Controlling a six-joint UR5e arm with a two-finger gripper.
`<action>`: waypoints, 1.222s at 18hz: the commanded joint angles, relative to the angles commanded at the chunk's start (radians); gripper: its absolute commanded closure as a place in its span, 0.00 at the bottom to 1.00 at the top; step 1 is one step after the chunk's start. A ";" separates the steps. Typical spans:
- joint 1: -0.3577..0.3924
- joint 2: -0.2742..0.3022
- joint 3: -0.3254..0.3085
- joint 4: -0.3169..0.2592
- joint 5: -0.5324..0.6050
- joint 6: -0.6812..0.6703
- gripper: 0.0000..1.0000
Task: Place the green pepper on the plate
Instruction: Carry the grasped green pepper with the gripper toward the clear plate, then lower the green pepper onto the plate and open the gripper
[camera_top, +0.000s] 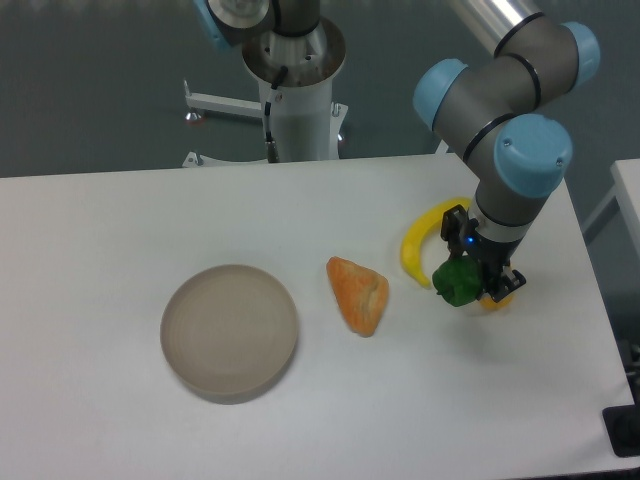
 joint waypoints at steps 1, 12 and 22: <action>0.000 0.000 0.000 0.000 0.001 -0.002 0.71; -0.127 0.058 -0.070 -0.011 -0.031 -0.257 0.75; -0.415 0.037 -0.176 0.084 -0.067 -0.591 0.61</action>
